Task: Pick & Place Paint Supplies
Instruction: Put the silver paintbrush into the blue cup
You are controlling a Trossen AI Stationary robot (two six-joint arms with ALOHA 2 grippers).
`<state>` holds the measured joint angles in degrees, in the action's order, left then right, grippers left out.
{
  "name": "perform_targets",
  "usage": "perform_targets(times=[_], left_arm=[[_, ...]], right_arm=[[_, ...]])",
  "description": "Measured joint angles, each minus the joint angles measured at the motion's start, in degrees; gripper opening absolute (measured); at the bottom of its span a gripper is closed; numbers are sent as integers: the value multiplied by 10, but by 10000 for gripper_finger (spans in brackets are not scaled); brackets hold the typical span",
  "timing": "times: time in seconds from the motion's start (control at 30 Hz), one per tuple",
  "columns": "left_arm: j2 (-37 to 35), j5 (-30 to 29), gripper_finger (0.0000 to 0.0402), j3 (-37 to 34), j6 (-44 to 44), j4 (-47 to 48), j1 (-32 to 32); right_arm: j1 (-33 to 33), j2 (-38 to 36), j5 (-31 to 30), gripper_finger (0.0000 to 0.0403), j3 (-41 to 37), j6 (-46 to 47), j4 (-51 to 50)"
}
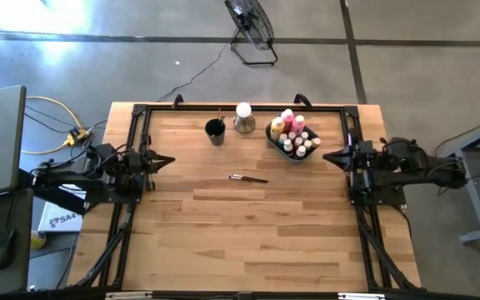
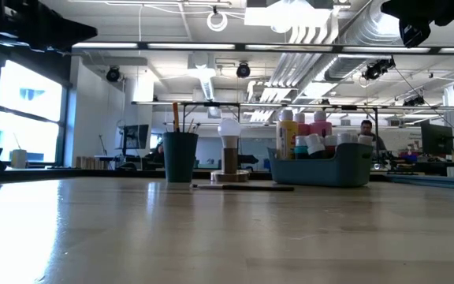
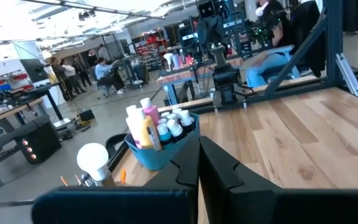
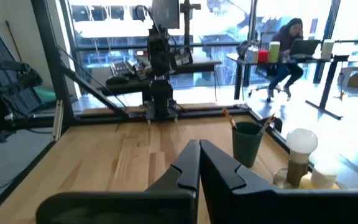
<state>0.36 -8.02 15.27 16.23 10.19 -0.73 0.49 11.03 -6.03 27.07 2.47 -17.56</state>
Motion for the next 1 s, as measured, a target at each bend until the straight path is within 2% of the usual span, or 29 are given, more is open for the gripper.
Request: perform_targets(times=[0.8,1.0], left_arm=[[0,0,1,0,0,3,0],[0,0,1,0,0,3,0]], right_arm=[[0,-105,-20,3,0,-12,-40],[0,-106,-64,3,0,-7,-40]])
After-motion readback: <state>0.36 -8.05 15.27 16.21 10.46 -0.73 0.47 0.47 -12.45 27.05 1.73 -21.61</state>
